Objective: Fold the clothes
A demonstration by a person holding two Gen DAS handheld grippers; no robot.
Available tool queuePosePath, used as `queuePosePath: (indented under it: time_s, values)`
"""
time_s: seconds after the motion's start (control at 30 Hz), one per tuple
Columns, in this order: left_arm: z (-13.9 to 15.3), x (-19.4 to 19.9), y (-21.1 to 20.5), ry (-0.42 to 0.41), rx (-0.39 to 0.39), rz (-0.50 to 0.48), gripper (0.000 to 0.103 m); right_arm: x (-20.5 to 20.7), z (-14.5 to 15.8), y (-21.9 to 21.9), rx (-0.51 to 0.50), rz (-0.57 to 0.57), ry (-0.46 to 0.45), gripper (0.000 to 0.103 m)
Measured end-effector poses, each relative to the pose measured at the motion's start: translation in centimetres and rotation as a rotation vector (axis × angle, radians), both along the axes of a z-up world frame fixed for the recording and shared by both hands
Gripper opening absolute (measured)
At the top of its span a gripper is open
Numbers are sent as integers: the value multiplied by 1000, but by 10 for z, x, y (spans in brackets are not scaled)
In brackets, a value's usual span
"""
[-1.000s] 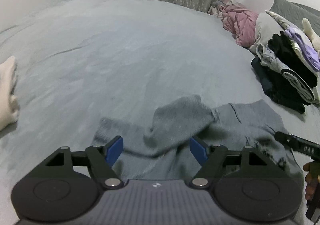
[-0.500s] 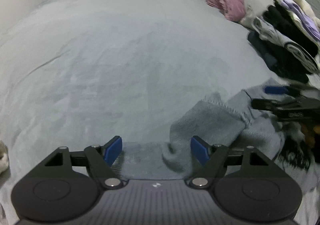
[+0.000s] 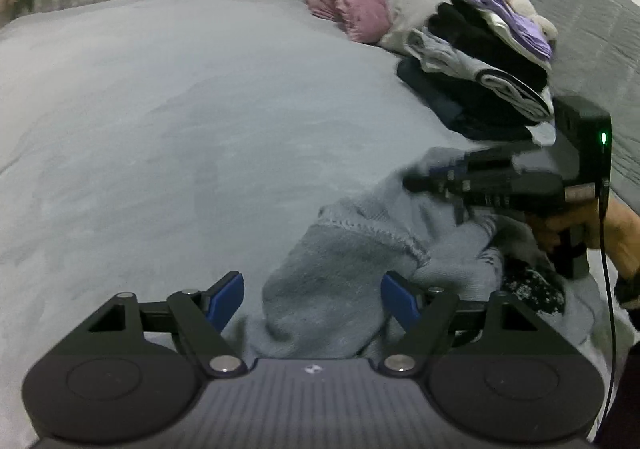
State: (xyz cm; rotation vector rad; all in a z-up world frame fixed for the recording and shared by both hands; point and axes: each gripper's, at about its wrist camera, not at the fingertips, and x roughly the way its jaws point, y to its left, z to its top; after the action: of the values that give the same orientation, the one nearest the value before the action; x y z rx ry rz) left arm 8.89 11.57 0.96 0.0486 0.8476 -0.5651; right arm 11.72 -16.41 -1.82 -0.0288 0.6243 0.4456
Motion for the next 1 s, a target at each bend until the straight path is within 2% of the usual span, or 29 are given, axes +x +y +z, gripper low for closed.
queuePosePath:
  time_s: [0.1,0.17,0.23,0.3,0.37,0.4,0.43,0.47,0.5,0.57,0.6,0.67,0.77,0.83,0.87,0.9,0.93,1.0]
  values:
    - [-8,5,-9,-2,13,-7,76,0,3,-14,-111,-185,-53,7]
    - [-13,9,-13,5,21,-2,71,1,1,-19,-153,-262,-57,7]
    - [-17,12,-13,20,1,0,54,4,-4,-25,-175,-304,-37,7]
    - [-19,14,-11,40,-24,5,32,7,-12,-32,-163,-305,10,8]
    - [-18,16,-10,44,-18,29,16,6,-14,-37,-156,-298,26,10]
    - [-16,16,-7,41,-18,54,13,5,-15,-40,-153,-294,32,12]
    - [-14,17,-3,39,-24,80,12,3,-13,-43,-139,-274,32,15]
    - [-12,18,1,37,-31,105,12,5,-11,-44,-127,-260,31,32]
    - [-9,18,5,36,-39,132,11,7,-8,-44,-116,-248,30,43]
    - [-5,21,15,39,-44,203,10,11,-4,-44,-85,-209,19,58]
    - [-4,22,17,39,-27,234,10,13,-3,-44,-67,-186,10,64]
    - [-3,23,20,39,20,300,10,22,-1,-42,-27,-128,-8,69]
    - [-3,24,25,46,97,371,10,41,-5,-34,-42,-24,19,71]
    - [-1,23,28,59,111,370,10,47,-11,-28,-77,22,46,69]
    - [-1,23,30,67,119,369,10,48,-14,-26,-98,52,64,64]
    - [0,22,32,79,131,360,10,49,-18,-23,-121,84,84,56]
    - [2,21,33,91,143,353,10,48,-18,-23,-126,96,89,53]
    - [3,19,35,102,180,339,10,46,-19,-27,-107,100,93,40]
